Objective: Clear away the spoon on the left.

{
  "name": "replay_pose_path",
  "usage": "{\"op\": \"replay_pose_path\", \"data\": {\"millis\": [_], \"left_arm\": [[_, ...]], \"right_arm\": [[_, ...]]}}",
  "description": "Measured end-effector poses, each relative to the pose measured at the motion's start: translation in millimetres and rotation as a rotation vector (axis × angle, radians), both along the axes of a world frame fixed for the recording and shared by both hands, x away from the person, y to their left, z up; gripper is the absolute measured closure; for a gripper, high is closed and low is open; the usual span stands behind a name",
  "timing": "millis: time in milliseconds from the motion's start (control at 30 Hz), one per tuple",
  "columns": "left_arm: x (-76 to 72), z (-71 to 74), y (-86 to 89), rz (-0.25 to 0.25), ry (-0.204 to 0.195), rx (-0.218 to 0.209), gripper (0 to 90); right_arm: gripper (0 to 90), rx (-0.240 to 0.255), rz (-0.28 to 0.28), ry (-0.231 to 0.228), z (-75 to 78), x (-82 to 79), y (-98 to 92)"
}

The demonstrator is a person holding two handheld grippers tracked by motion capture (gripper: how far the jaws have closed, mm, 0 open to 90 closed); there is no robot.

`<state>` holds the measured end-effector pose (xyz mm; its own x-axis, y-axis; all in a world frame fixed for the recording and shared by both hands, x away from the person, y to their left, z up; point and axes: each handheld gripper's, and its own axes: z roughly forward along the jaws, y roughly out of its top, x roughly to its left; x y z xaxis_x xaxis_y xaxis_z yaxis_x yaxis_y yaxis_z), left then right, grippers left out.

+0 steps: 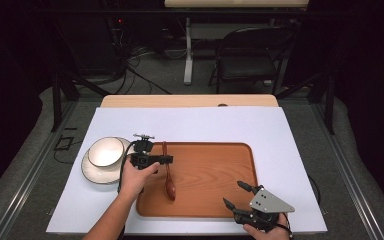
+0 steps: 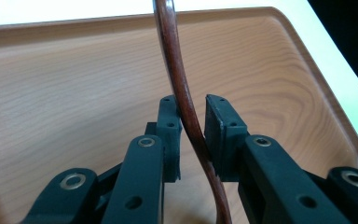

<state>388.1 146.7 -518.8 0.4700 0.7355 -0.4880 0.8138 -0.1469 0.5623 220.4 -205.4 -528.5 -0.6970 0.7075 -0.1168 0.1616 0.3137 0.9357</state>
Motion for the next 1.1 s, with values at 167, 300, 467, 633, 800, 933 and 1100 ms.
{"op": "replay_pose_path", "data": {"millis": [167, 300, 467, 633, 800, 933, 1100], "left_arm": [[4.3, -7.3, 0.6, 0.031, 0.019, -0.007, 75.2], [7.6, -12.6, 1.6, 0.041, 0.036, -0.015, 74.6], [9.4, -18.0, 2.6, 0.057, 0.048, -0.033, 71.8], [9.8, -19.9, 3.4, 0.065, 0.046, -0.02, 67.8], [9.1, -19.2, 3.1, 0.071, 0.033, 0.003, 63.6], [8.5, -19.8, 2.6, 0.075, 0.021, 0.033, 61.3], [7.2, -20.5, -0.7, 0.081, -0.004, 0.082, 57.5]], "right_arm": [[31.5, 0.001, 0.002, 0.0, 0.0, 0.0, 0.1], [31.5, 0.002, 0.002, 0.002, -0.1, 0.1, 0.1], [31.5, 0.004, 0.003, 0.001, -0.1, 0.0, 0.0], [31.5, 0.002, 0.005, 0.002, -0.1, 0.1, 0.3], [31.5, 0.002, 0.004, 0.003, -0.2, 0.2, 0.4], [31.5, 0.003, 0.004, 0.004, -0.2, 0.2, 0.3], [31.5, 0.006, 0.005, 0.006, -0.2, 0.4, 0.2]]}}
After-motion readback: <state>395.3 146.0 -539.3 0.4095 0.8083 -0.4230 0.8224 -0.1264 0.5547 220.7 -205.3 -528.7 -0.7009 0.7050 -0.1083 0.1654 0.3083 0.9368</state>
